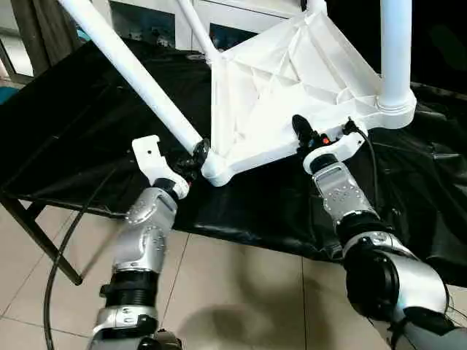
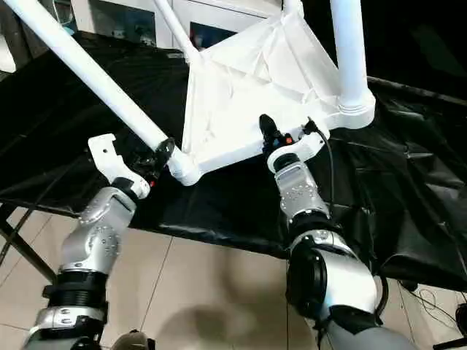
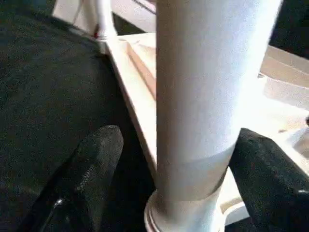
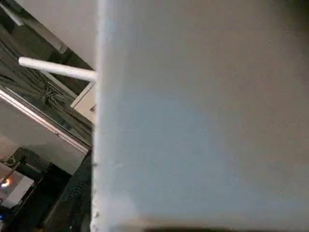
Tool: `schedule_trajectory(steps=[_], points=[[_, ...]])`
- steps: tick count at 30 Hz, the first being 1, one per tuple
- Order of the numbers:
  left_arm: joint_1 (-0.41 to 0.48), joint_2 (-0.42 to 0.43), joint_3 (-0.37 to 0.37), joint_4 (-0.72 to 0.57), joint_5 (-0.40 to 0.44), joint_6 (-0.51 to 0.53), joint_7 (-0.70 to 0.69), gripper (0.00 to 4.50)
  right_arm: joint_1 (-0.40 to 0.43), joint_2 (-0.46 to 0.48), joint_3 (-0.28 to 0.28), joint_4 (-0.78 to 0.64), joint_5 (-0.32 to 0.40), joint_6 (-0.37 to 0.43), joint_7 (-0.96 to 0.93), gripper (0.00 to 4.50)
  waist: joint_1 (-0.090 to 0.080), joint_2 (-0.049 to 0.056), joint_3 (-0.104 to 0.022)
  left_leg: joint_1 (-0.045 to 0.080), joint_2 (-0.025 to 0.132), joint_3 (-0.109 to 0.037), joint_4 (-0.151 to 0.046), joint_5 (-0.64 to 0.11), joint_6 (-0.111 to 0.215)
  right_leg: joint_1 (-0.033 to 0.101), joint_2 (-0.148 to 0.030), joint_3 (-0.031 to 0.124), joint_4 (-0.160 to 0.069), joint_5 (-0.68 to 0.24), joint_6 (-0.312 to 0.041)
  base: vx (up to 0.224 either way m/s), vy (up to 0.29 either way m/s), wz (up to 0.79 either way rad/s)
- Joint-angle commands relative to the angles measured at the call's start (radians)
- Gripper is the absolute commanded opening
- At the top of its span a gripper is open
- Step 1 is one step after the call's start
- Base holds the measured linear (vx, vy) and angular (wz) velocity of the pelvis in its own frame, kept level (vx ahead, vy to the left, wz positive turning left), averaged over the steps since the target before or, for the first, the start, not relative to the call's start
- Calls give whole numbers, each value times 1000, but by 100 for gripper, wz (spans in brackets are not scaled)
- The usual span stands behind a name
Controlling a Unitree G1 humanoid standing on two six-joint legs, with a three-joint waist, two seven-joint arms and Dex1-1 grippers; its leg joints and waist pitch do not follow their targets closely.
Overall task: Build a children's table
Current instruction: Flip table
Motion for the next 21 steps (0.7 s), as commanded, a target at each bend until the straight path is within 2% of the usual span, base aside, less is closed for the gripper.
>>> schedule_trajectory(steps=[1, 3, 4, 5, 6, 7, 8, 9, 10, 12, 14, 15, 17, 21], points=[[26, 91, 108, -46, 24, -53, 30, 376, 40, -196, -34, -125, -64, -84, -44, 205, -8, 26, -86, 34, 32, -1, -52, -14, 8, 50, -75, 48, -48, 217, -210, 0, 0, 0], [34, 99, 80, -47, 36, -49, 15, 376, 42, -200, -34, -133, -66, -85, -52, 205, -6, 25, -85, 32, 31, -1, -54, -18, 5, 51, -76, 48, -49, 205, -205, 0, 0, 0], [31, 71, 100, -42, -16, -40, 34, 376, 43, -197, -54, -152, -42, -84, -71, 205, -5, 31, -85, 35, 34, -1, -54, -36, -8, 50, -77, 48, -51, 195, -206, 0, 0, 0], [31, 71, 100, -42, -16, -40, 34, 376, 43, -197, -54, -152, -42, -84, -71, 205, 1, 31, -82, 43, 34, 3, -54, -64, -20, 43, -74, 49, -55, 180, -209, 0, 0, 0], [30, 54, 106, -42, -45, -33, 24, 376, 46, -194, -59, -162, -38, -79, -77, 205, 3, 32, -81, 45, 33, 5, -54, -76, -24, 41, -71, 50, -55, 178, -207, 0, 0, 0], [31, 49, 104, -41, -53, -31, 16, 394, 47, -192, -60, -165, -39, -77, -79, 205, 7, 30, -82, 46, 30, 8, -53, -87, -28, 43, -69, 52, -56, 179, -200, 0, 0, 0], [41, 47, 87, -49, -71, -12, -30, 412, 52, -186, -56, -174, -42, -73, -81, 204, 10, 30, -85, 38, 27, 7, -51, -72, -25, 50, -70, 53, -52, 187, -189, 0, 0, 0], [47, 47, 75, -54, -82, -1, -59, 412, 55, -182, -54, -179, -44, -70, -83, 204, 12, 29, -86, 33, 26, 5, -52, -55, -23, 53, -70, 51, -52, 189, -178, 0, 0, 0], [59, 54, 54, -63, -83, 17, -91, 416, 57, -179, -51, -183, -47, -69, -86, 204, 11, 31, -87, 34, 26, 6, -51, -43, -20, 49, -68, 50, -51, 192, -170, 0, 0, 0], [76, 70, 25, -81, -85, 39, -137, 426, 63, -177, -43, -194, -46, -66, -92, 203, 6, 32, -85, 29, 28, 4, -54, -52, -23, 48, -70, 48, -52, 162, -171, 0, 0, 0], [100, 105, -8, -110, -82, 47, -188, 447, 68, -181, -32, -210, -47, -57, -99, 201, -4, 31, -80, 28, 30, 4, -59, -112, -33, 45, -75, 49, -61, 81, -175, 0, 0, 0], [105, 114, -13, -117, -81, 46, -199, 450, 70, -183, -29, -214, -49, -54, -100, 201, -6, 31, -81, 27, 31, 2, -60, -115, -34, 47, -77, 48, -60, 70, -174, 0, 0, 0], [121, 157, -24, -140, -58, 11, -240, 450, 75, -197, -15, -233, -62, -39, -105, 201, -18, 26, -82, 20, 26, 2, -58, -93, -23, 53, -73, 49, -58, 87, -168, 0, 0, 0], [131, 211, -18, -165, -26, -52, -301, 450, 76, -212, 4, -254, -103, -41, -109, 201, -31, 30, -83, 16, 21, 3, -52, -29, 14, 55, -69, 50, -54, 151, -177, 0, 0, 0]])
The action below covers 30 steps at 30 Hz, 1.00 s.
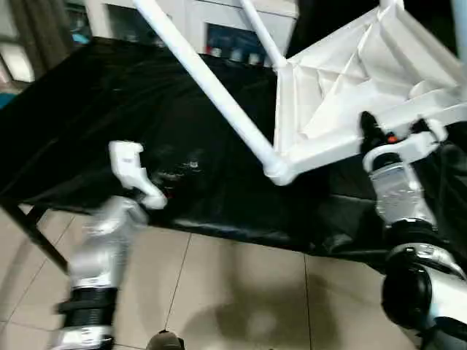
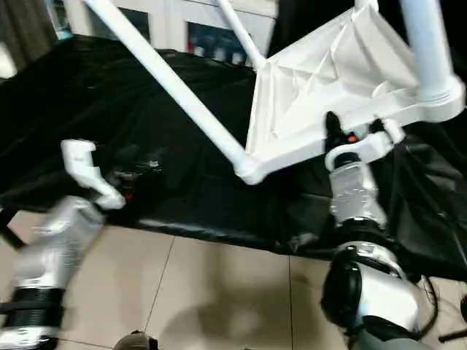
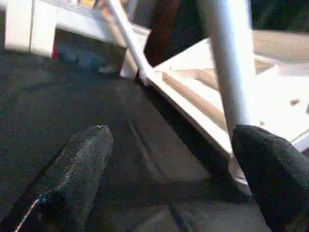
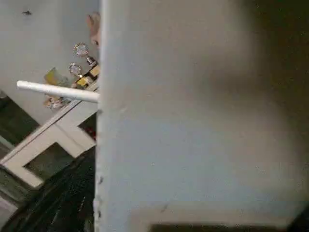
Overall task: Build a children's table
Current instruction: Flip table
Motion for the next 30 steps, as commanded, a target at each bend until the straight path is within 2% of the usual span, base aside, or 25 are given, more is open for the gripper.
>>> schedule_trajectory(steps=[1, 6, 11, 16, 17, 18, 19, 20, 23, 26, 27, 30], points=[[7, 19, -2, -33, 36, -33, -38, 450, -13, -40, 37, -79, -61, -24, 1, 201, 2, 5, -88, 22, 20, -2, -50, -20, 22, 54, -69, 46, -53, 165, -184, 0, 0, 0], [11, 81, -22, -92, 51, -79, -82, 450, -19, -41, 88, -103, -120, -39, -29, 201, 1, 8, -86, 26, 23, -1, -52, -36, 24, 50, -69, 45, -52, 140, -199, 0, 0, 0], [2, 123, -61, -112, 79, -93, -126, 450, -22, -27, 142, -105, -181, -60, -44, 201, 1, 10, -83, 29, 24, 1, -56, -75, -7, 46, -69, 47, -56, 76, -189, 0, 0, 0], [-3, 152, -97, -197, 71, -25, -163, 450, -26, -6, 196, -117, -239, -60, -66, 201, -1, 9, -84, 29, 24, 0, -56, -73, -16, 45, -69, 47, -52, 89, -188, 0, 0, 0], [-4, 159, -100, -214, 60, -6, -171, 450, -27, -4, 200, -119, -242, -59, -70, 201, -2, 3, -83, 30, 23, 2, -56, -75, -16, 45, -67, 48, -53, 88, -184, 0, 0, 0], [-14, 168, -104, -232, 57, 3, -168, 450, -29, 0, 203, -119, -243, -56, -81, 201, -1, 5, -83, 30, 23, 1, -56, -74, -16, 45, -68, 48, -52, 89, -183, 0, 0, 0], [-18, 171, -105, -236, 60, 0, -164, 450, -30, 0, 204, -120, -242, -55, -85, 200, -2, 2, -84, 30, 22, 2, -55, -70, -15, 45, -66, 48, -51, 91, -180, 0, 0, 0], [-25, 173, -104, -242, 57, 4, -160, 450, -31, 0, 209, -120, -247, -53, -87, 200, -2, 4, -82, 30, 21, 2, -56, -75, -17, 44, -66, 48, -53, 84, -177, 0, 0, 0], [-42, 176, -102, -254, 51, 18, -153, 450, -31, -4, 224, -123, -269, -58, -95, 199, -1, 2, -82, 32, 21, 3, -56, -84, -25, 43, -66, 49, -54, 70, -174, 0, 0, 0], [-61, 188, -111, -252, 80, 32, -143, 450, -32, -5, 235, -129, -291, -57, -110, 199, -1, 1, -83, 32, 21, 2, -56, -86, -33, 43, -65, 49, -54, 64, -161, 0, 0, 0], [-81, 202, -132, -246, 127, 37, -136, 450, -34, -10, 254, -133, -321, -56, -124, 199, -1, 0, -83, 31, 21, 2, -56, -83, -33, 43, -64, 48, -54, 64, -159, 0, 0, 0], [-105, 218, -161, -236, 169, 43, -133, 450, -38, -10, 273, -135, -344, -48, -146, 199, -2, 0, -84, 31, 20, 1, -56, -81, -37, 43, -65, 49, -54, 56, -146, 0, 0, 0]])
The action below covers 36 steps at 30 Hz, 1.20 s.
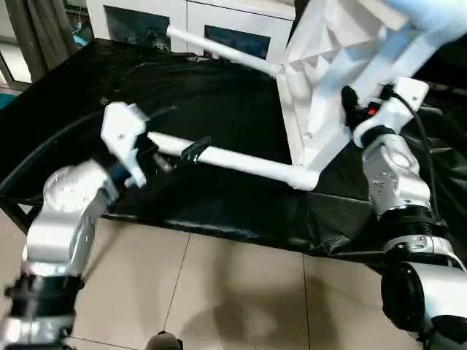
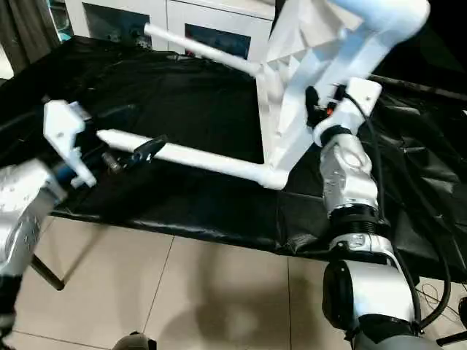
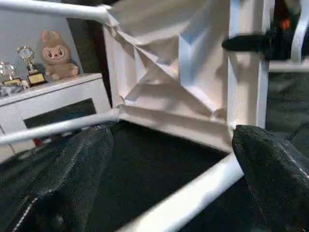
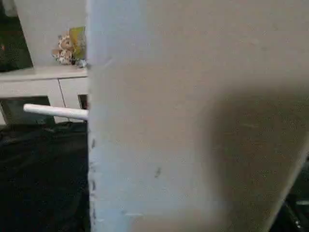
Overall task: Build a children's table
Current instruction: Flip table
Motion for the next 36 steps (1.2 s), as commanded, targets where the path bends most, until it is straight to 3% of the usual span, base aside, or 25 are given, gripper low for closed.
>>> schedule_trajectory(steps=[1, 9, 10, 14, 17, 24, 33, 34, 36], points=[[-27, 4, -41, 5, 29, 14, -1, 450, -13, -10, 6, -5, -29, 17, -36, 199, -5, 10, -79, 30, 21, 1, -59, -82, -40, 40, -65, 48, -54, 54, -149, 0, 0, 0], [-111, -8, -135, 81, 131, -33, -5, 450, -46, 3, 48, 59, -92, 3, -78, 199, -4, 9, -77, 29, 21, 0, -61, -123, -59, 38, -69, 48, -60, -1, -142, 0, 0, 0], [-128, -7, -159, 104, 173, -60, 4, 450, -53, 5, 54, 71, -95, 10, -74, 254, -3, 9, -77, 28, 21, -1, -61, -126, -59, 38, -69, 48, -61, -4, -140, 0, 0, 0], [-169, -25, -192, 140, 226, -89, 39, 450, -69, 4, 72, 98, -108, 30, -65, 274, -5, 6, -79, 25, 22, -2, -61, -117, -59, 40, -70, 47, -58, 14, -145, 0, 0, 0], [-208, -28, -220, 163, 282, -136, 72, 450, -82, 5, 80, 129, -120, 41, -78, 314, -4, 4, -80, 24, 20, -2, -59, -103, -49, 41, -69, 47, -57, 34, -152, 0, 0, 0], [-238, -45, -224, 146, 324, -191, 113, 450, -71, 13, 93, 158, -138, 35, -66, 314, -4, 1, -81, 24, 22, -1, -57, -88, -38, 40, -71, 46, -54, 47, -160, 0, 0, 0], [-272, -32, -226, 114, 424, -359, 203, 450, -46, 2, 138, 217, -190, 23, -47, 314, -5, -7, -81, 23, 24, -1, -56, -92, -41, 39, -72, 46, -54, 35, -161, 0, 0, 0], [-272, -30, -227, 115, 443, -367, 216, 450, -46, 0, 139, 220, -194, 20, -48, 286, -5, -8, -80, 23, 24, -1, -56, -91, -40, 39, -71, 45, -54, 33, -158, 0, 0, 0], [-272, -34, -223, 118, 448, -384, 227, 450, -45, 1, 137, 226, -193, 22, -41, 279, -6, -8, -80, 24, 25, -1, -56, -96, -42, 37, -72, 46, -55, 26, -156, 0, 0, 0]])
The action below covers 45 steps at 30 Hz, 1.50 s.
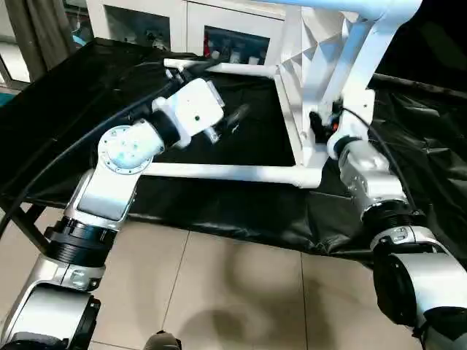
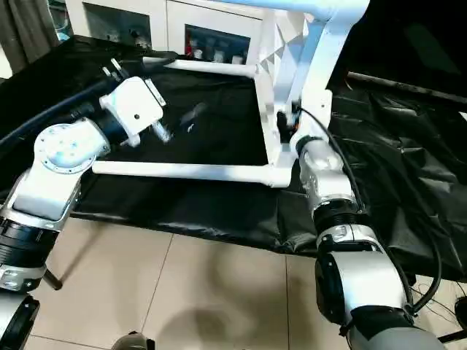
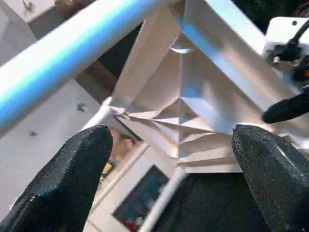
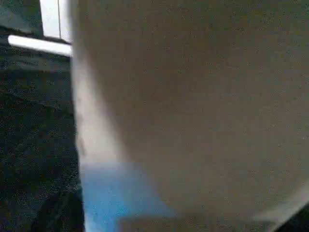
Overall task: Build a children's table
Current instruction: Flip table
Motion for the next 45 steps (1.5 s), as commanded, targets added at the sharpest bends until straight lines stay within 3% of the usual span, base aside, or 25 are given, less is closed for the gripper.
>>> schedule_trajectory(steps=[1, 4, 10, 19, 23, 31, 32, 41, 43, 45], points=[[-15, -1, -11, -7, 44, -25, 41, 450, 13, -18, 0, 18, -4, -3, 11, 279, -3, 5, -81, 27, 24, 0, -57, -103, -42, 39, -73, 46, -55, 19, -158, 0, 0, 0], [-34, -5, 1, 14, 111, -53, 136, 450, 11, -18, 1, 36, -5, -13, 24, 240, -4, 3, -81, 27, 27, -1, -57, -105, -41, 38, -72, 45, -54, 26, -157, 0, 0, 0], [-94, 2, 19, 61, 225, -98, 277, 450, 10, -16, -2, 49, -12, -23, 30, 206, -2, -4, -82, 27, 25, -2, -54, -97, -39, 38, -72, 45, -53, 42, -161, 0, 0, 0], [-195, 34, 36, 157, 325, -94, 419, 450, 9, -10, -3, 56, -12, -35, 40, 202, -1, -4, -83, 27, 25, -5, -54, -88, -42, 38, -73, 43, -50, 47, -167, 0, 0, 0], [-256, 46, 34, 269, 370, -82, 480, 450, 5, -9, -4, 56, -11, -42, 43, 202, 1, 0, -82, 28, 22, -4, -54, -93, -41, 36, -72, 44, -53, 46, -169, 0, 0, 0], [-301, 56, 27, 360, 385, -78, 497, 450, 9, -9, -6, 43, -8, -50, 50, 202, 3, 2, -84, 29, 24, -5, -54, -92, -44, 38, -75, 43, -50, 72, -186, 0, 0, 0], [-303, 55, 29, 366, 385, -73, 499, 450, 9, -9, -7, 43, -7, -51, 50, 202, 4, 8, -85, 30, 25, -6, -55, -90, -44, 37, -76, 43, -49, 78, -188, 0, 0, 0], [-331, 31, 65, 421, 324, -60, 505, 450, 16, -11, -1, 22, -13, -69, 64, 201, 4, 10, -86, 29, 24, -6, -54, -85, -46, 40, -74, 43, -46, 122, -202, 0, 0, 0], [-334, 27, 69, 426, 324, -44, 510, 415, 14, -19, 2, 21, -19, -72, 65, 201, 5, 9, -85, 30, 24, -5, -54, -92, -44, 40, -75, 43, -48, 114, -204, 0, 0, 0], [-343, 22, 72, 433, 314, -31, 504, 415, 10, -27, 4, 18, -24, -73, 68, 201, 5, 8, -85, 30, 24, -6, -54, -97, -44, 41, -75, 43, -48, 104, -203, 0, 0, 0]])
